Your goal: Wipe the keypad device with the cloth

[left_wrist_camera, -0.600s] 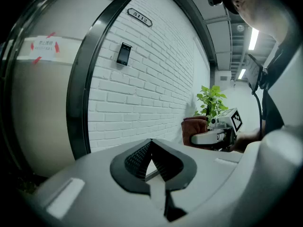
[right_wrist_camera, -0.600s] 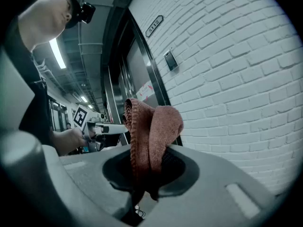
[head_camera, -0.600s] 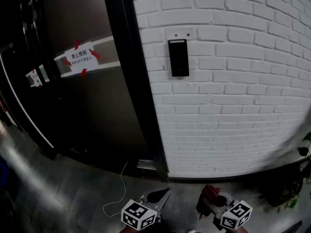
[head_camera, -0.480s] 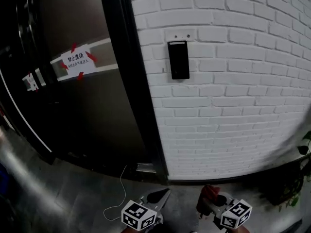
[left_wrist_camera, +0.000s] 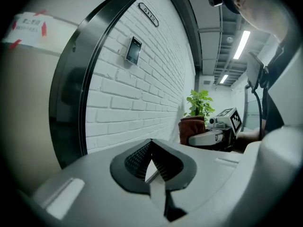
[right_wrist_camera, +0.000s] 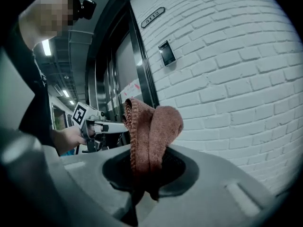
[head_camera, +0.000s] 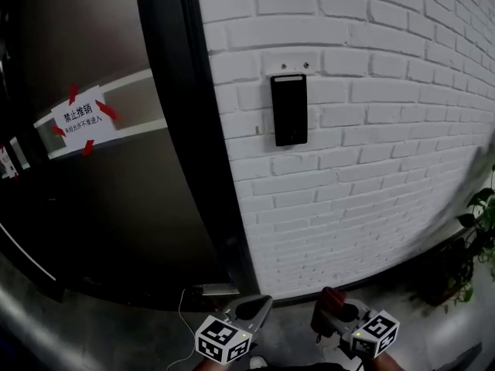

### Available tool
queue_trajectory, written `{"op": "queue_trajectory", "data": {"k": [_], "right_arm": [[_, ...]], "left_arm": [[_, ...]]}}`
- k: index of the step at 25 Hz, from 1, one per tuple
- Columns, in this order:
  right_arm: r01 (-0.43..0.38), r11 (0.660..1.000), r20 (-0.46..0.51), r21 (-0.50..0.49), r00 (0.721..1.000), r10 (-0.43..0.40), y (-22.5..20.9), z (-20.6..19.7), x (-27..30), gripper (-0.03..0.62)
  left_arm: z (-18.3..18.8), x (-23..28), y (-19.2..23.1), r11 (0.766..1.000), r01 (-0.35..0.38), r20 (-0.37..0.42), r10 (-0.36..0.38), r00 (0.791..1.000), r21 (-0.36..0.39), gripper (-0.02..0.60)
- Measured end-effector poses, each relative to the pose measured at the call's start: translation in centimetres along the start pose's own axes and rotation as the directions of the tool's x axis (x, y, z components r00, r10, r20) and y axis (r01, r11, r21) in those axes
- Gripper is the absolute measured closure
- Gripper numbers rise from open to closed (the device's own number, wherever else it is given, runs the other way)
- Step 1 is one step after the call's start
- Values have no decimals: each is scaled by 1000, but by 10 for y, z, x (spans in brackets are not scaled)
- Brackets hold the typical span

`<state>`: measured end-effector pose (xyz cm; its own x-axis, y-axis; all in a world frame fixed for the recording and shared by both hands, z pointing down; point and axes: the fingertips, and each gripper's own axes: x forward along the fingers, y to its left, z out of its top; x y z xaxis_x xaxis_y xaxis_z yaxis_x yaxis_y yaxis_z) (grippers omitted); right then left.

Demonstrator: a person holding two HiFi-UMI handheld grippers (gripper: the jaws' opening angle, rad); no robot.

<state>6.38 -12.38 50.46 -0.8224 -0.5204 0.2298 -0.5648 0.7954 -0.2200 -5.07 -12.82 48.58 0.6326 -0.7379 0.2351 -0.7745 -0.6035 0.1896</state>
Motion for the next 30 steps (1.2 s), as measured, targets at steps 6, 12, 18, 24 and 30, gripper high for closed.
{"op": "queue_trajectory", "data": {"k": [6,12,18,24,30], "right_arm": [[93,996,17,2,996,-93,-11,2,19,539],[63,996,20,-70,998,-61,-23,29,34,539],[15,920,-26,-391,999,-27,-23,91,44,539],[62,707,35,-704,998,-54,-15,199,54,540],[195,389,173,-900,981,-91,2,314,69,540]], "left_arm": [[9,6,35,998,59,-4,-58,998,15,565],[32,20,48,999,38,27,-38,999,24,565],[56,39,42,999,43,42,-44,998,18,565],[91,41,35,996,49,80,-55,995,72,565],[115,61,20,987,88,83,-99,992,136,565]]}}
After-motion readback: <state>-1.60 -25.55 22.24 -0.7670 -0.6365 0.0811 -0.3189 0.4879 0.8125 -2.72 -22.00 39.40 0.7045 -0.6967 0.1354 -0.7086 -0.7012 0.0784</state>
